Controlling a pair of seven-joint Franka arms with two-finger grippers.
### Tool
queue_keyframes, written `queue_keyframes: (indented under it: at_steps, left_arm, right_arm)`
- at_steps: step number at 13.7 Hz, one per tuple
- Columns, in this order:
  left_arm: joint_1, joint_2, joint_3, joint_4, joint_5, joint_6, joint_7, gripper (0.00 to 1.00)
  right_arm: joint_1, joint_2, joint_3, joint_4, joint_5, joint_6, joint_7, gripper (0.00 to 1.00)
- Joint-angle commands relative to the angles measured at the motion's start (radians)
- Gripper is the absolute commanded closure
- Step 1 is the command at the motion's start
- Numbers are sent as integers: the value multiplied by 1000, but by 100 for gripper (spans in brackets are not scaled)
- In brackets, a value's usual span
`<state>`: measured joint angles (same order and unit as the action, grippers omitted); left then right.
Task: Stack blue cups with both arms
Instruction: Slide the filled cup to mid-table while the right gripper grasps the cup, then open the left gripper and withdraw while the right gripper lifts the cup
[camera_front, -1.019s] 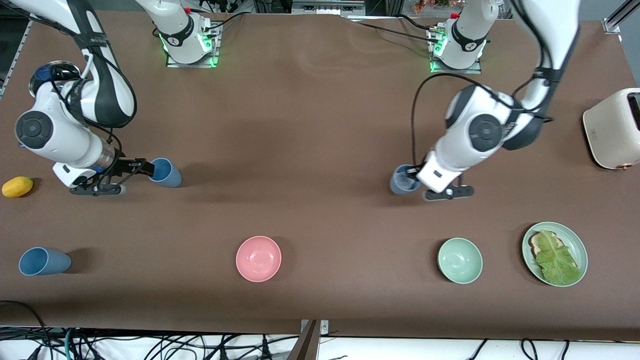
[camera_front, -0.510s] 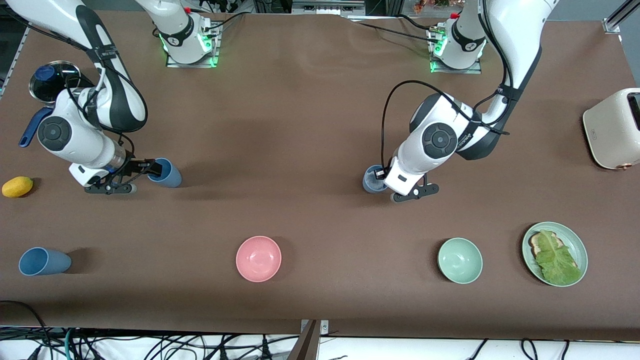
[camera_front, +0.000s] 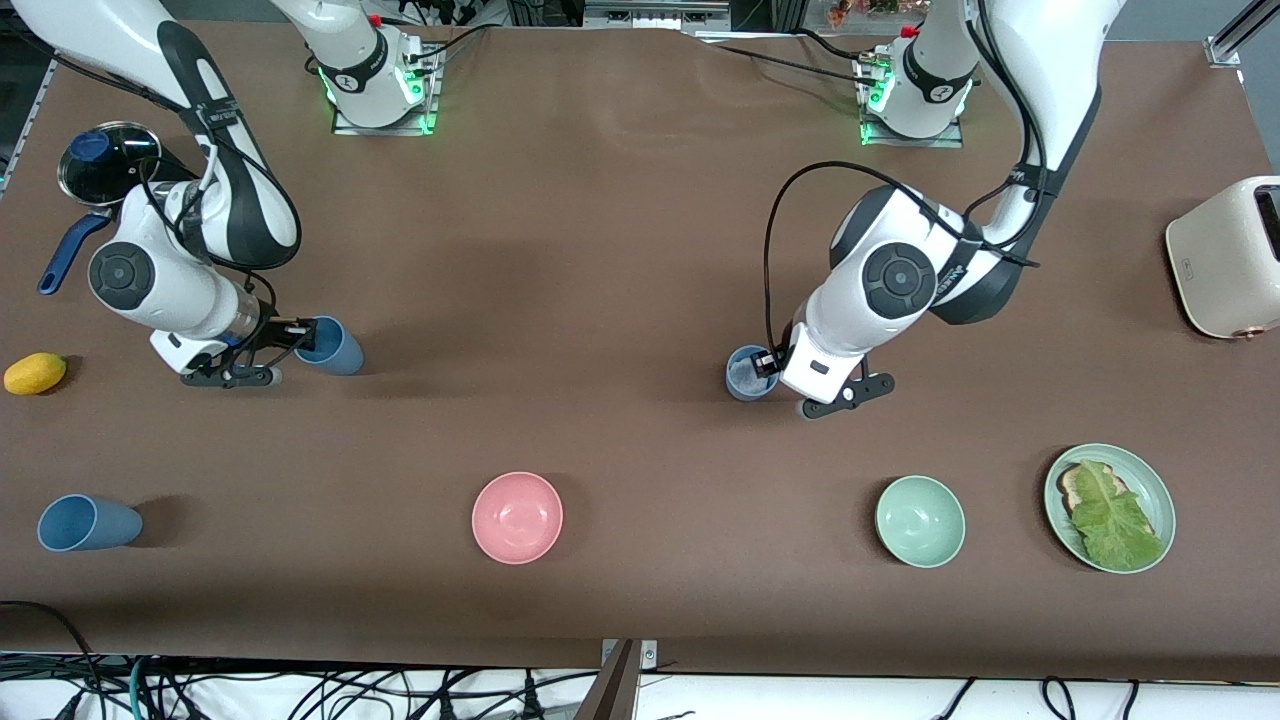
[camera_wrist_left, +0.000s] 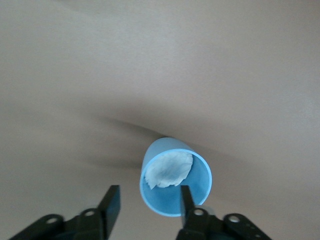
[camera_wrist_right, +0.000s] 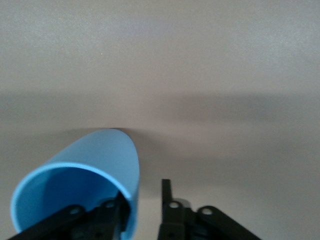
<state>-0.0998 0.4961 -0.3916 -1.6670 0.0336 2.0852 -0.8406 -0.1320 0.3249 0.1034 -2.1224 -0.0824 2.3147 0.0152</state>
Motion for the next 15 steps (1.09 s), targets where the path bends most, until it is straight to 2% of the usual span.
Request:
queue_keyframes:
  at_steps: [1,3,5,8,11,15]
  left_arm:
    - [40,-62,3,33,-3,-97,-5,0]
    - [78,-77,3,117,-3,-233,79,0]
    - [123,-93,3,186,-3,-363,243,0]
    - [173,-187,7,187,0,-460,427,0]
    - [203,-301,3,156,9,-572,560,0]
    - [210,-349,7,153,14,-611,661,0]
  right_arm:
    - [-8,-7,9,62,9,-90,0,100]
    - [-2,-10,16,114,16,-173,15,100]
    - [-1,-12,61,172,23,-256,69,100]
    - [2,-10,174,272,23,-375,260,100]
    - [46,0,269,340,23,-402,487,100]
    - [201,69,276,468,62,-411,756,100]
